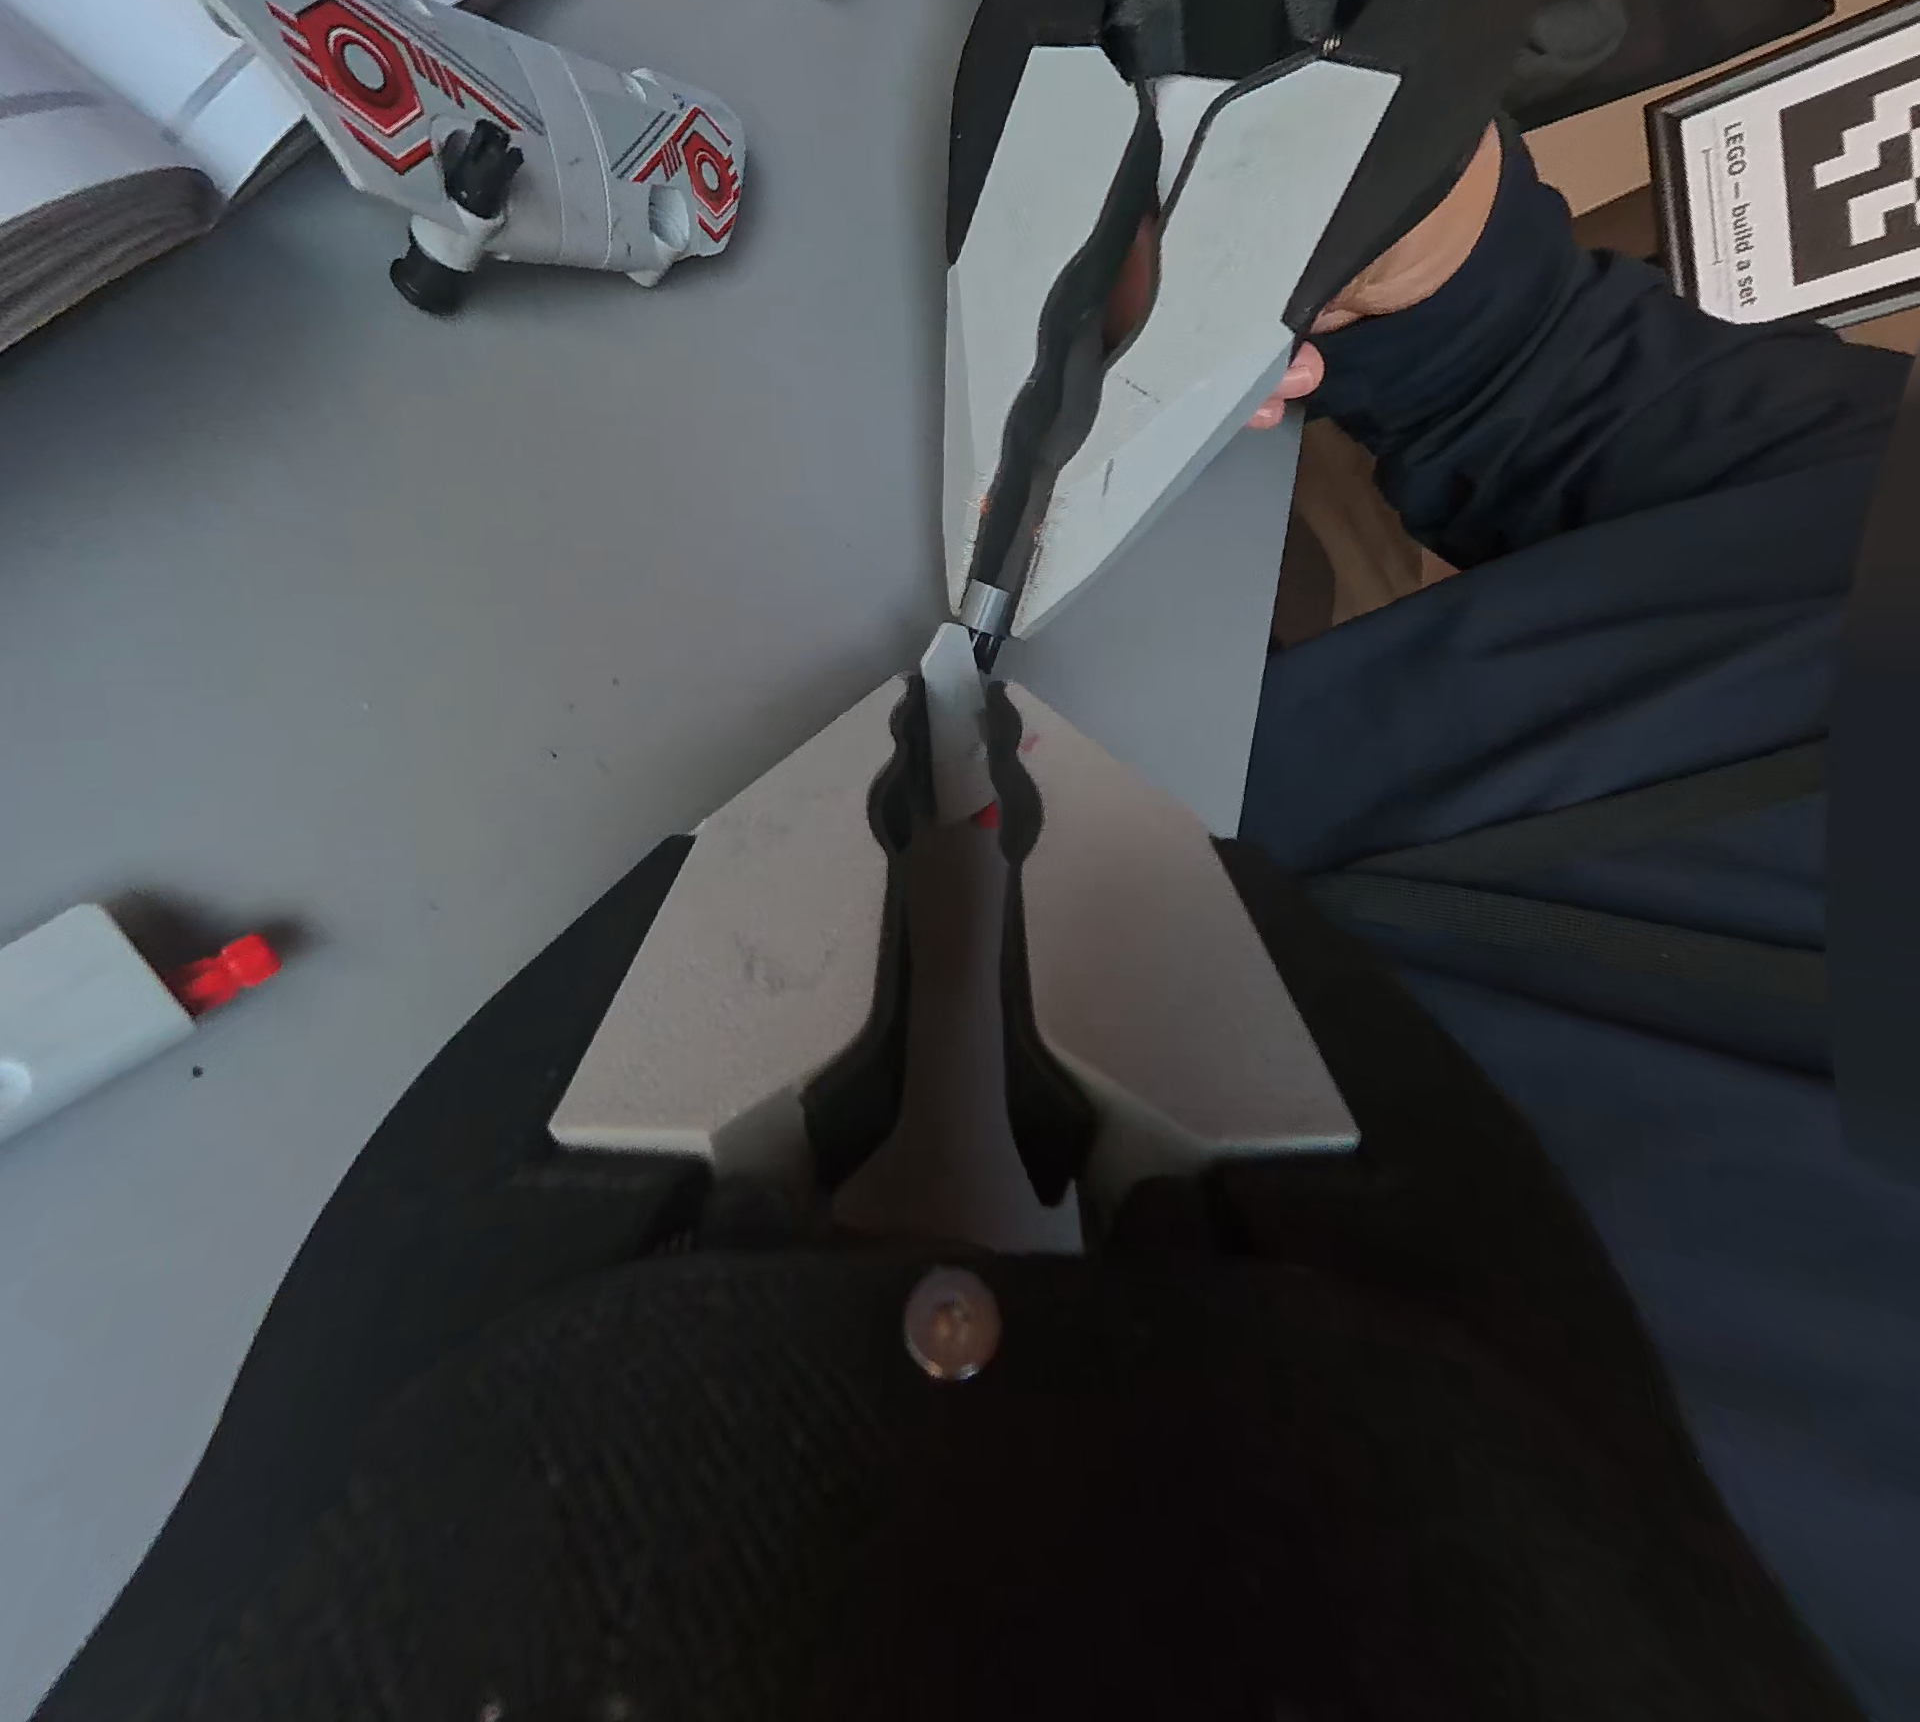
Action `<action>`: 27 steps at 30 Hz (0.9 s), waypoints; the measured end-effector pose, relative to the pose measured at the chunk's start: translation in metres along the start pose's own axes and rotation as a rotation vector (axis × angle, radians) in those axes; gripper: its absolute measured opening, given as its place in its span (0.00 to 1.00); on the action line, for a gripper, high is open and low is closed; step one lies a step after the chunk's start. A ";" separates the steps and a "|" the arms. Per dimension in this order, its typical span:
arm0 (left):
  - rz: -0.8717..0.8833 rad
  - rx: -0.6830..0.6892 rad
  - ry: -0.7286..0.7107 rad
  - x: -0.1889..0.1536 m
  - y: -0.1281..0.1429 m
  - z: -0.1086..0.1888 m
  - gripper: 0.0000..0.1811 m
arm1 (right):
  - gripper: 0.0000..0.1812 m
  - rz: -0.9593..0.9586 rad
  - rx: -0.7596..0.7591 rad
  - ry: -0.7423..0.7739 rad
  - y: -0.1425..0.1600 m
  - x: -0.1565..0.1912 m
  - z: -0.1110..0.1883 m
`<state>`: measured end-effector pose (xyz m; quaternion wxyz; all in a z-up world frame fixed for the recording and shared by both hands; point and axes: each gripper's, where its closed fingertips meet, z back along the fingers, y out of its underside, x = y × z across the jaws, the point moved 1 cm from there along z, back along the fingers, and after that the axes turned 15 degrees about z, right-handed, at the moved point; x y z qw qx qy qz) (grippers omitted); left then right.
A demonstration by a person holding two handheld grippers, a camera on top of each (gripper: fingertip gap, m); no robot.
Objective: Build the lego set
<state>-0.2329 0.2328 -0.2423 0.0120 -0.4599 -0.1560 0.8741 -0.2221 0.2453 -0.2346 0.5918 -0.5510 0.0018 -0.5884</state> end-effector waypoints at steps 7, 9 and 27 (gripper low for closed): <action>-0.039 -0.086 -0.003 -0.001 -0.006 0.008 0.04 | 0.02 0.014 -0.030 0.010 -0.004 0.000 0.002; -0.077 -0.144 -0.014 -0.005 -0.013 0.010 0.04 | 0.02 0.021 -0.059 0.019 -0.009 -0.001 0.004; -0.286 -0.342 -0.144 -0.013 -0.031 0.014 0.03 | 0.02 0.241 -0.280 0.088 -0.046 0.009 0.030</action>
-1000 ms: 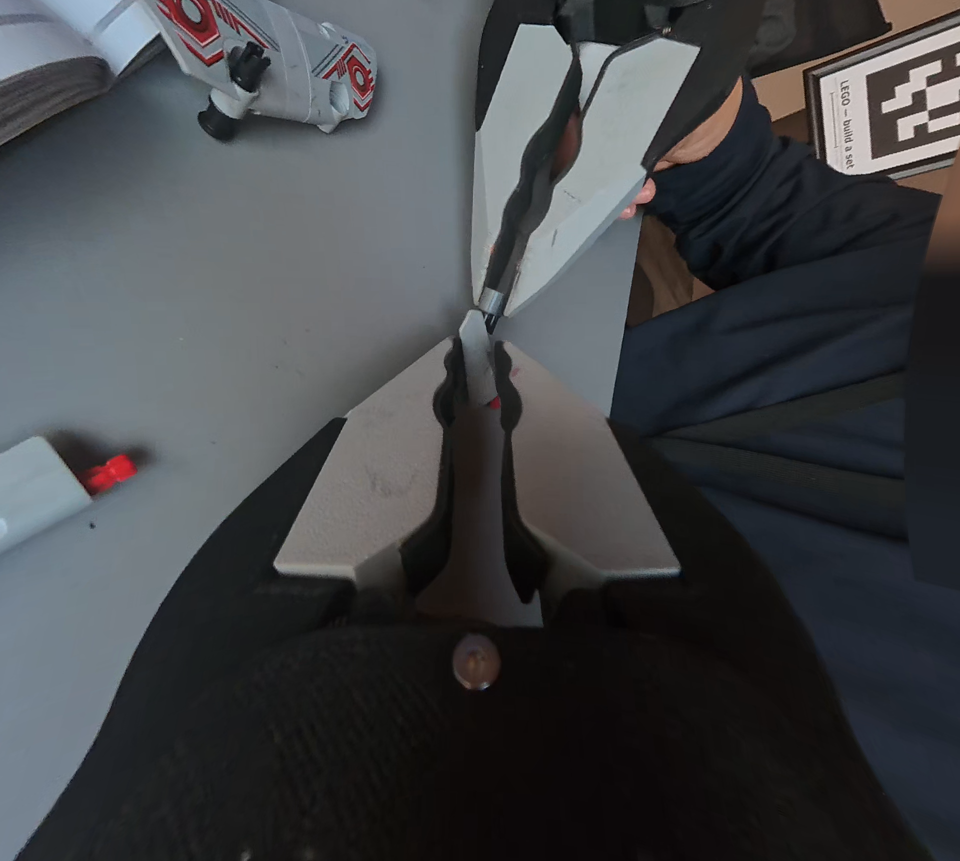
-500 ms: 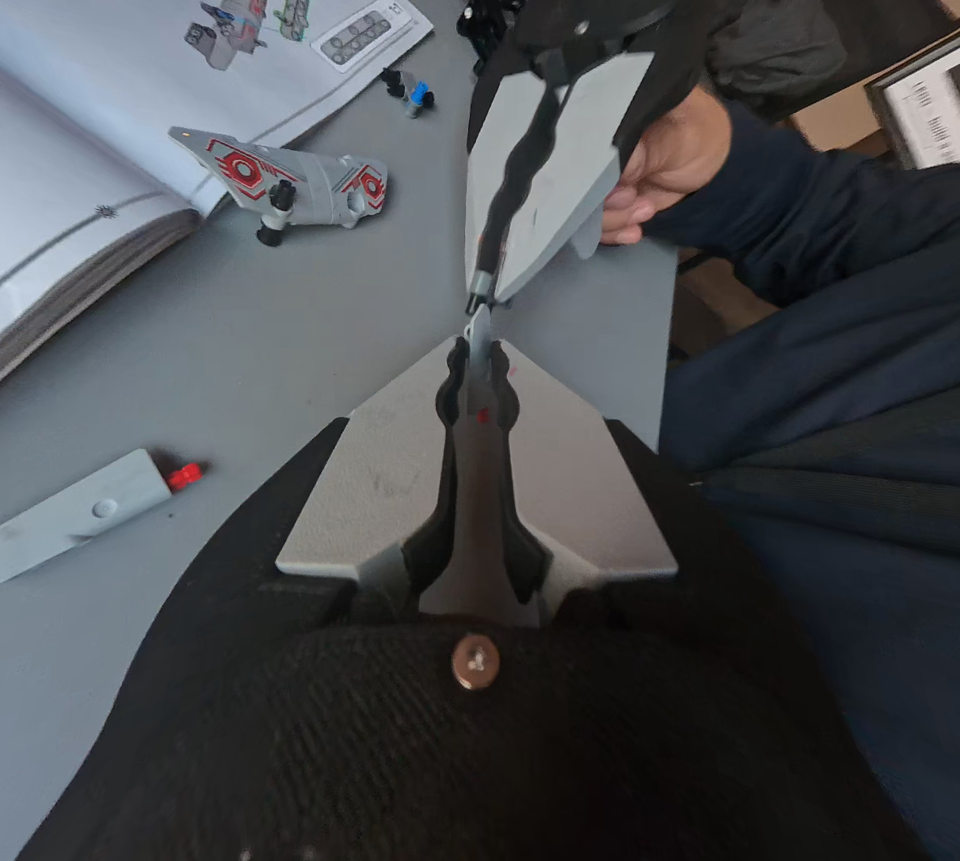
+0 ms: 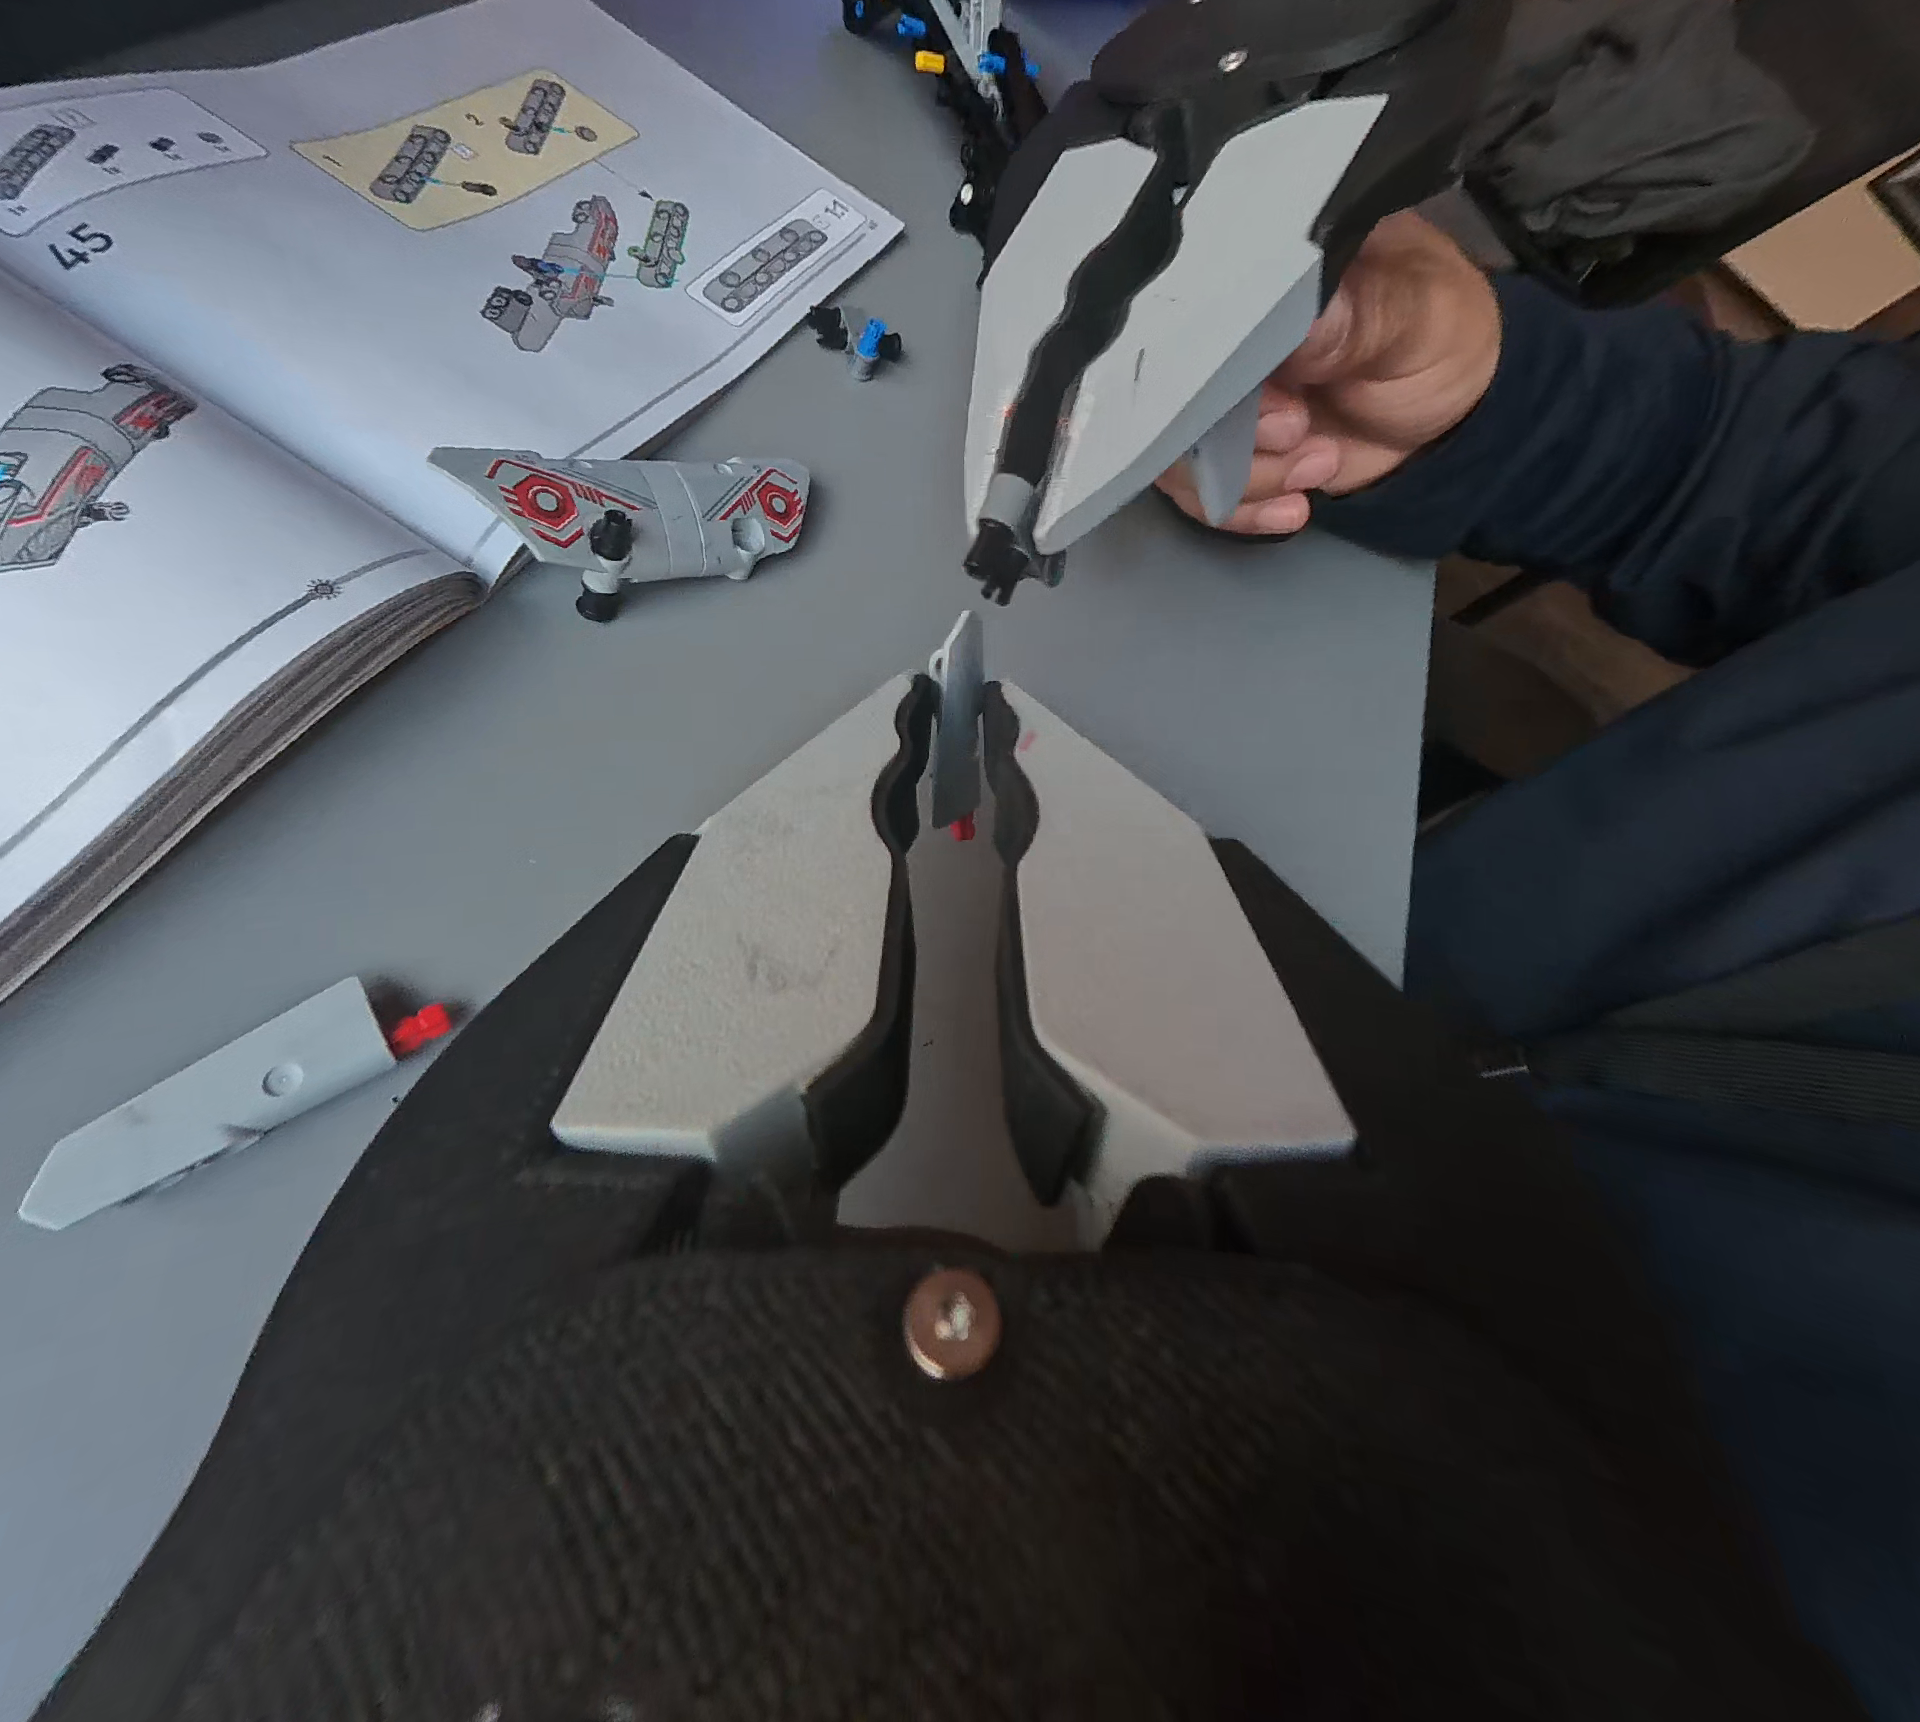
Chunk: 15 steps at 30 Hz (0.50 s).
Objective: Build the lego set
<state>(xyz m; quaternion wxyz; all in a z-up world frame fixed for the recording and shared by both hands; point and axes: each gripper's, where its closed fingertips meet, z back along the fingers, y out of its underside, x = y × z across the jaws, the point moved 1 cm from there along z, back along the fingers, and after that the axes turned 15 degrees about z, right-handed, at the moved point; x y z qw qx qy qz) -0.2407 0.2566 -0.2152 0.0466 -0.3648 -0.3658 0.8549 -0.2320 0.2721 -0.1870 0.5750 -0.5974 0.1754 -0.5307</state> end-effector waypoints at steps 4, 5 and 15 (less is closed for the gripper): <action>-0.020 0.040 -0.042 0.003 0.004 -0.005 0.03 | 0.02 -0.006 0.044 0.007 0.007 -0.002 -0.003; -0.029 0.035 -0.038 0.002 0.004 -0.005 0.03 | 0.02 -0.006 0.065 0.014 0.011 -0.004 -0.004; -0.041 0.058 -0.054 0.005 0.006 -0.006 0.03 | 0.03 0.072 0.131 0.061 0.019 -0.007 -0.006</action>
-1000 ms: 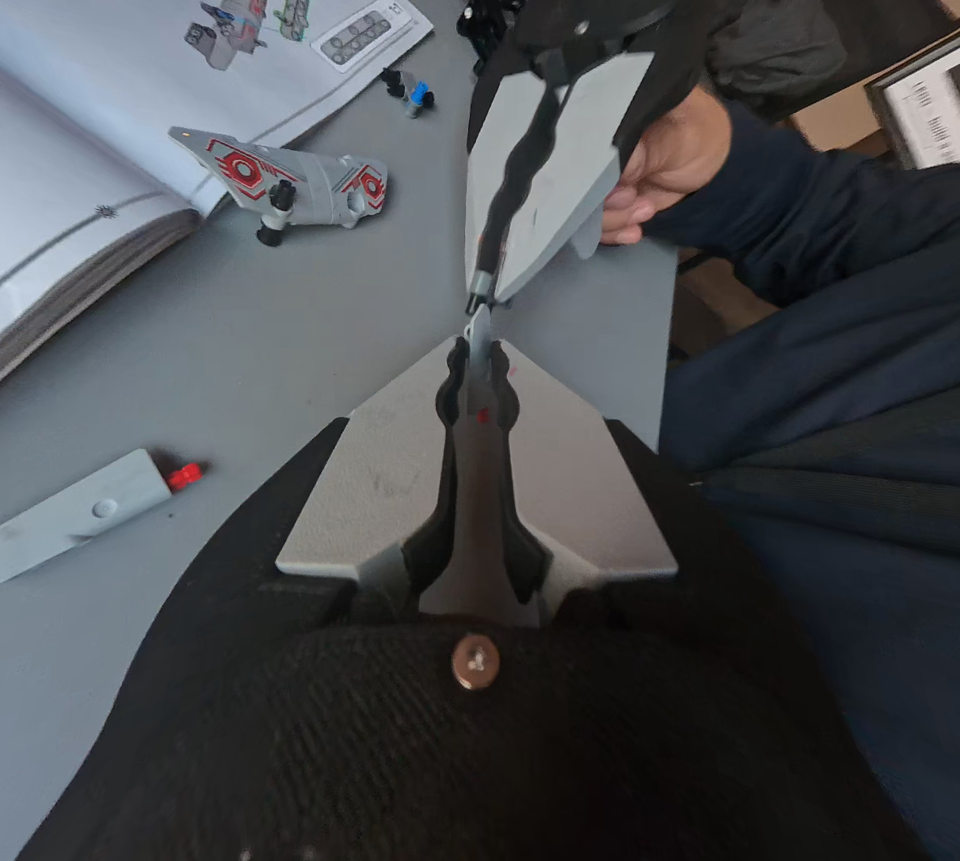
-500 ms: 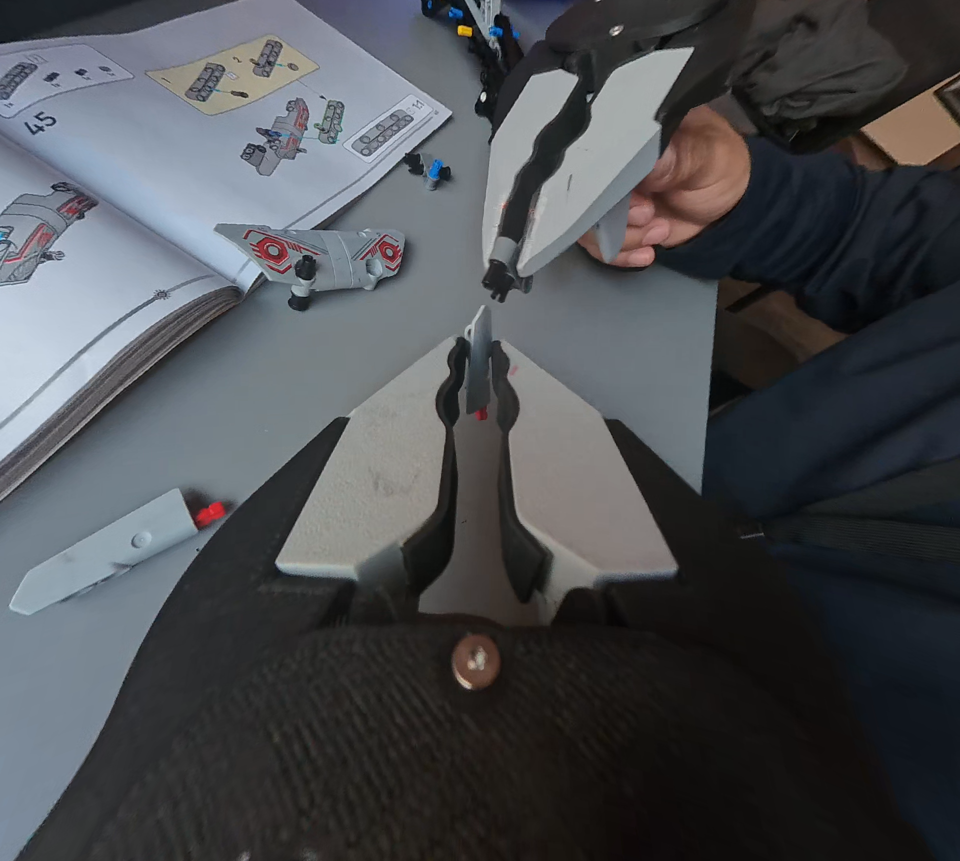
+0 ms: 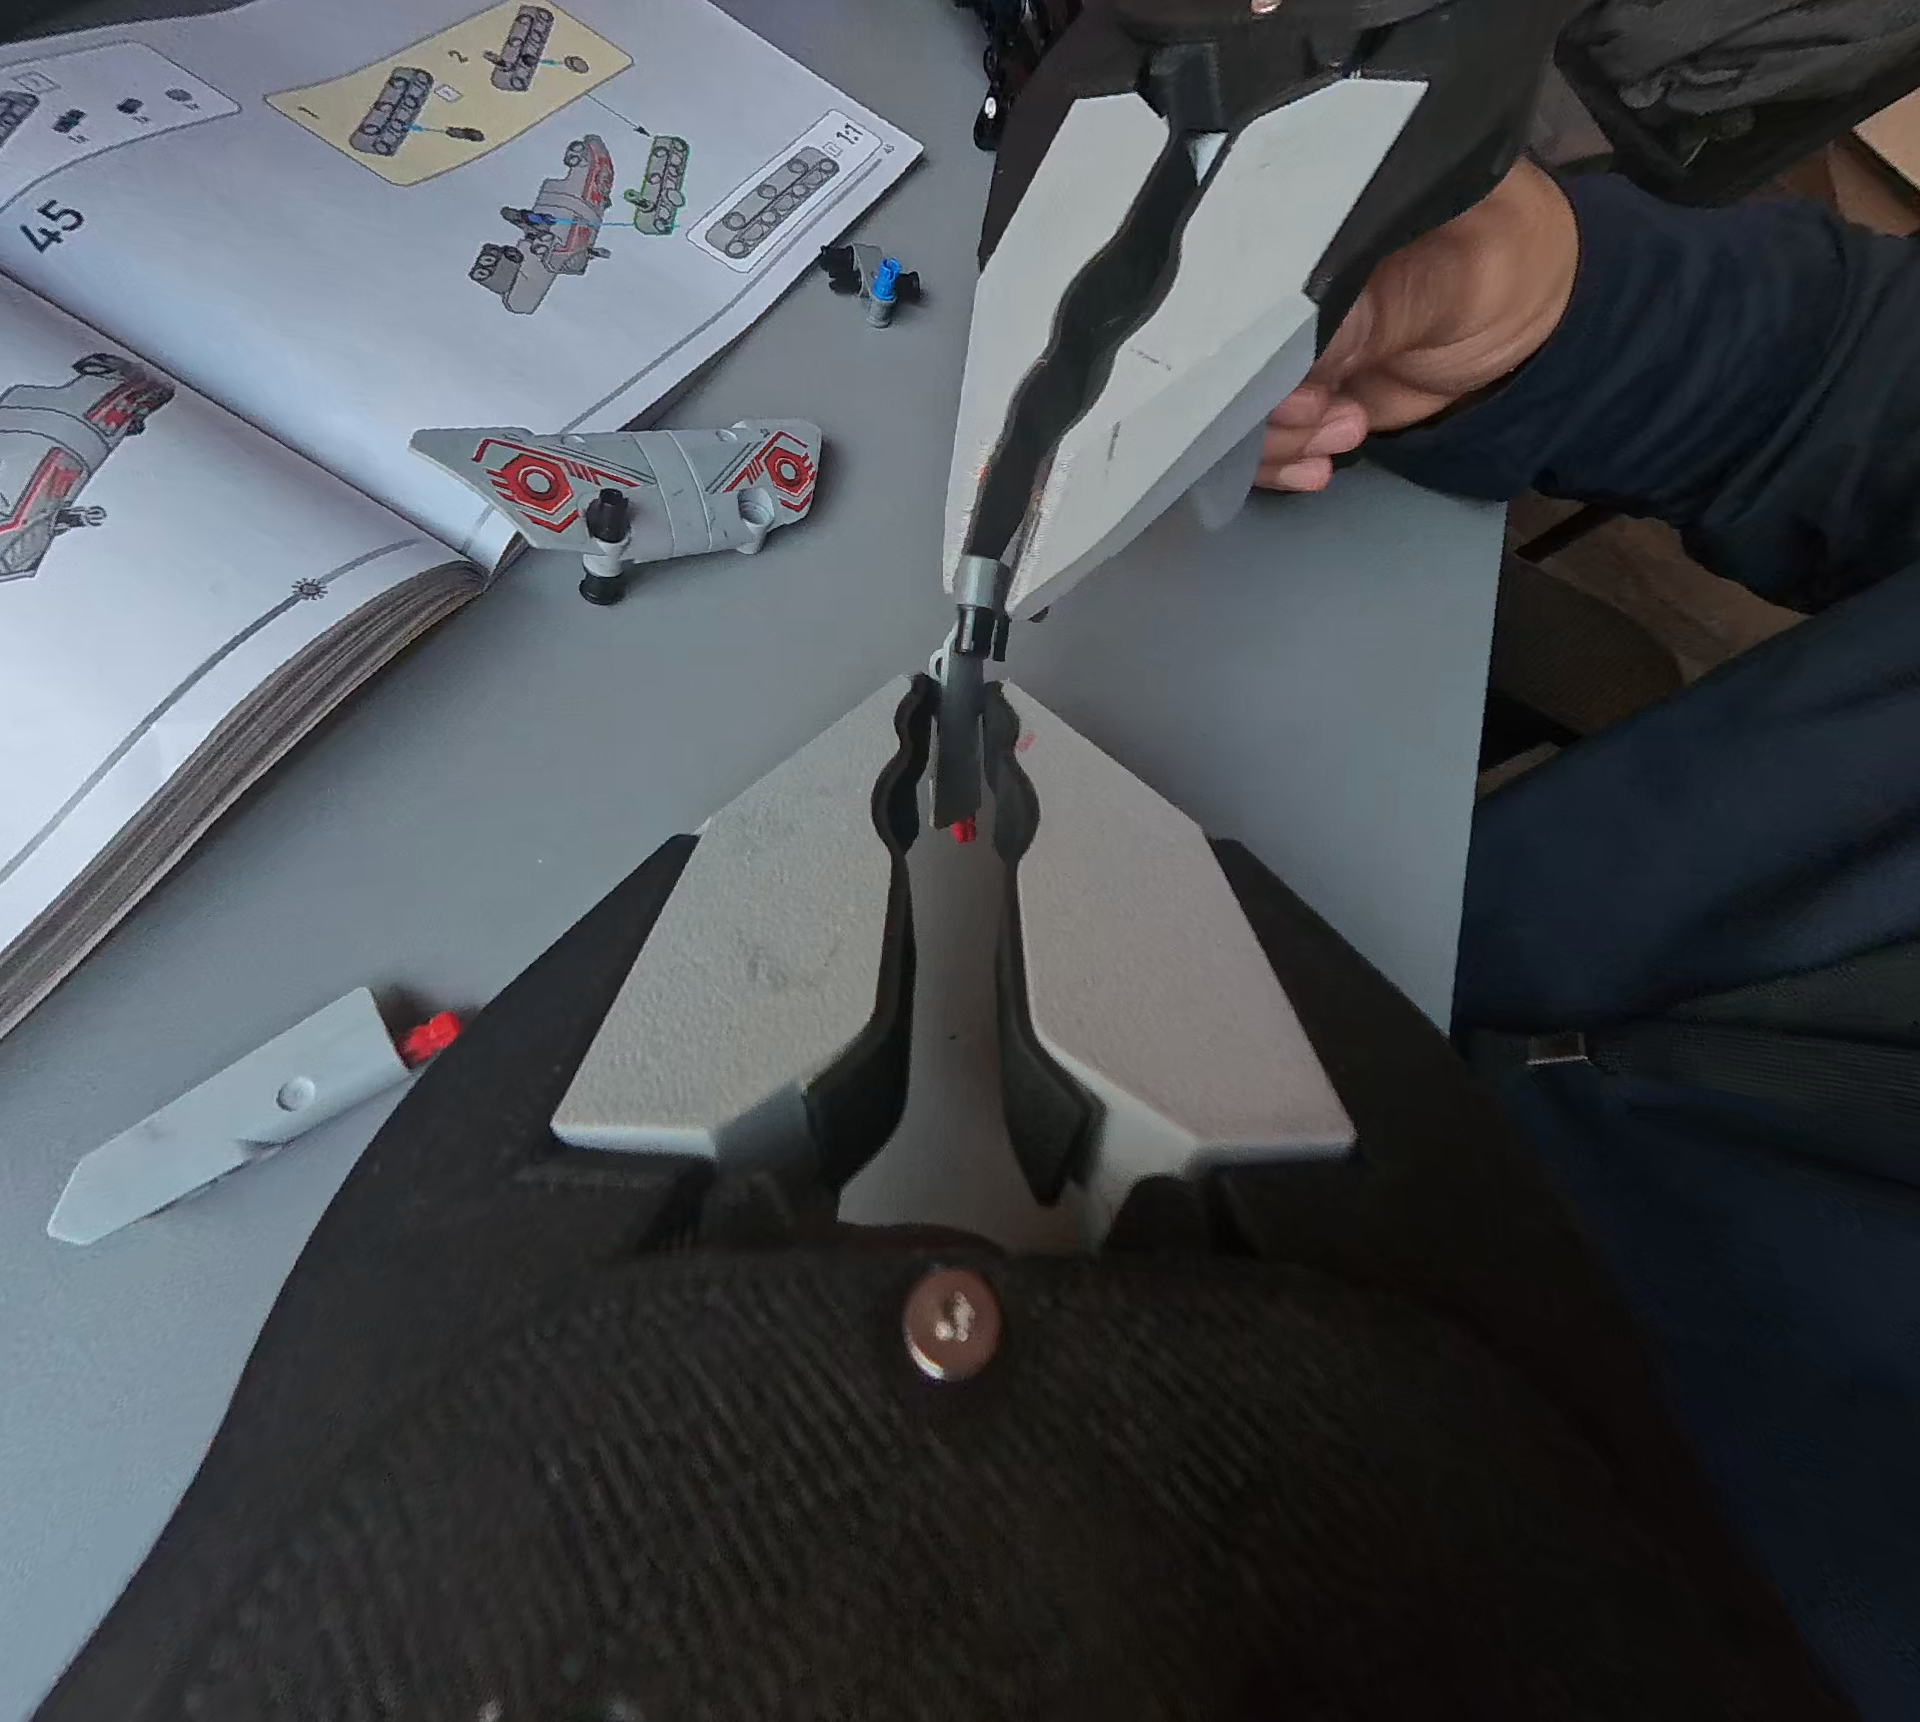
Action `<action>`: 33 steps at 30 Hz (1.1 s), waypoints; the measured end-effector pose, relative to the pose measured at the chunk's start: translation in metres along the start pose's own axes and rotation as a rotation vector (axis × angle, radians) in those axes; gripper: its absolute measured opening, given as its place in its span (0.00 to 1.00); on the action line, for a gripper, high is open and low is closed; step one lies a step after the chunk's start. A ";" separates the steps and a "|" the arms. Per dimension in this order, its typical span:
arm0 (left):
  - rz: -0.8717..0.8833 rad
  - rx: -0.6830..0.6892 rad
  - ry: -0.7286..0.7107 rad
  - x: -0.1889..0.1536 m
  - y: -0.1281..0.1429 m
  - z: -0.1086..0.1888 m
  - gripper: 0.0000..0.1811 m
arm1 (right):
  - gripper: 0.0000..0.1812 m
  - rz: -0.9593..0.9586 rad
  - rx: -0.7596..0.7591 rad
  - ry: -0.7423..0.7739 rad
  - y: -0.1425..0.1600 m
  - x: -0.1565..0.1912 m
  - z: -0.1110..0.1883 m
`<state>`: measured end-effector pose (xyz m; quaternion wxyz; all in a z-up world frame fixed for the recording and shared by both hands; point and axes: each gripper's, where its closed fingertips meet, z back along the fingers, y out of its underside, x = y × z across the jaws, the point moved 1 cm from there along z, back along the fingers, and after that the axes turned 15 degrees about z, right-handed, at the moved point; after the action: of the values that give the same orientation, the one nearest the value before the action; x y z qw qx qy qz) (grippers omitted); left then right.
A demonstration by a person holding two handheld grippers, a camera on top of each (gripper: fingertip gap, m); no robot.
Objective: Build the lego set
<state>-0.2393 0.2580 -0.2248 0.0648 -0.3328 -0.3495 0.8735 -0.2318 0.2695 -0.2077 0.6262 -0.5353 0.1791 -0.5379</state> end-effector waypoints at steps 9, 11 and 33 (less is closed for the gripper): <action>-0.032 0.038 0.018 -0.003 0.004 -0.002 0.03 | 0.03 0.012 0.024 -0.022 0.004 0.002 -0.004; -0.028 0.034 0.027 -0.004 0.004 -0.002 0.03 | 0.03 0.019 0.033 -0.027 0.005 0.004 -0.006; 0.060 0.172 -0.008 0.011 0.020 -0.001 0.02 | 0.03 -0.011 0.074 0.005 0.010 -0.012 0.005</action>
<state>-0.2449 0.2475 -0.2446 0.0655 -0.3330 -0.2631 0.9031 -0.2270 0.2804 -0.2187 0.6421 -0.5114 0.1578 -0.5489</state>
